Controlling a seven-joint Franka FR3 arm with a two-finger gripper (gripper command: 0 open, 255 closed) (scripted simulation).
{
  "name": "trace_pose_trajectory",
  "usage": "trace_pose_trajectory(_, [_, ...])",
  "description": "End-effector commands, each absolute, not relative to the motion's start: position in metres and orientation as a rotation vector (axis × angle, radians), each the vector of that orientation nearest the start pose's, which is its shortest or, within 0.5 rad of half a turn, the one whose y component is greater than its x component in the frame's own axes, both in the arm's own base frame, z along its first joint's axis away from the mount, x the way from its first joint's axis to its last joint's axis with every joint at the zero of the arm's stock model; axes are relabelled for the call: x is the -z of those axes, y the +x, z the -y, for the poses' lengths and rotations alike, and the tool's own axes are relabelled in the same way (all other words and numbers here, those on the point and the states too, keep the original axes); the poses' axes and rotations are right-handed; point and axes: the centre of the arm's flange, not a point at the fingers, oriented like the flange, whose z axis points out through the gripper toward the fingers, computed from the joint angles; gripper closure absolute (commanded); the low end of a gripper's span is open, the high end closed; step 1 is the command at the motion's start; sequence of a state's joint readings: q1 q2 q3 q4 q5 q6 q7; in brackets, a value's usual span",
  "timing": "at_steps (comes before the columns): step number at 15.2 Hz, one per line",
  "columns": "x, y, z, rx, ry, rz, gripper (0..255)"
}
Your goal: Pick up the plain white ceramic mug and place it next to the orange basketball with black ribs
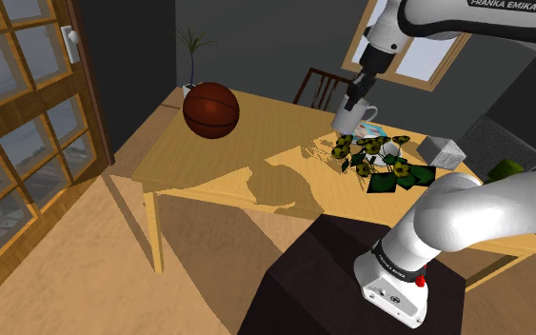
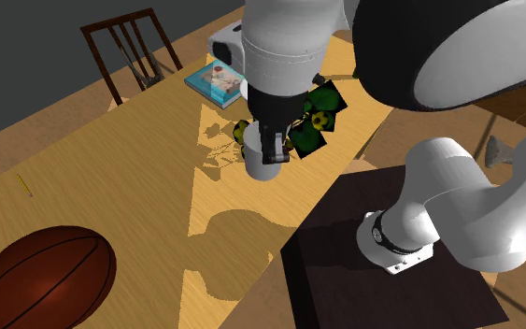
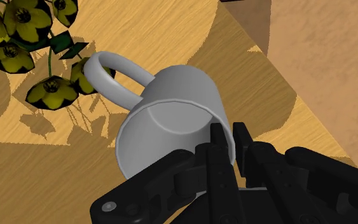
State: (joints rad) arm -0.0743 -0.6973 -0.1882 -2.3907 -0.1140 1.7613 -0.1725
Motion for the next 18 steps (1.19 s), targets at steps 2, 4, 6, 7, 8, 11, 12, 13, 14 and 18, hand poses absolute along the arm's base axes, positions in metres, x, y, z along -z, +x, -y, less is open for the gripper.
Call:
trace_pose_trajectory(2, [-0.574, 0.331, 0.113, 0.095, -3.144, -0.051, 255])
trace_pose_trajectory(4, [-0.581, 0.331, 0.113, 0.095, -3.144, -0.051, 255])
trace_pose_trajectory(6, [-0.581, 0.358, 0.116, 0.095, -3.144, -0.051, 255])
trace_pose_trajectory(7, [-0.581, 0.371, 0.117, 0.095, -3.144, -0.051, 255])
trace_pose_trajectory(8, [-0.581, 0.384, 0.118, 0.095, -3.144, -0.051, 255])
trace_pose_trajectory(11, [-0.581, 0.423, 0.121, 0.095, -3.144, -0.051, 255])
trace_pose_trajectory(12, [-0.581, 0.437, 0.123, 0.095, -3.144, -0.051, 255])
trace_pose_trajectory(13, [-0.581, 0.45, 0.124, 0.095, -3.144, -0.051, 255])
trace_pose_trajectory(14, [-0.581, 0.463, 0.125, 0.095, -3.144, -0.051, 255])
trace_pose_trajectory(18, [-0.581, 0.515, 0.13, 0.095, -3.144, -0.051, 255])
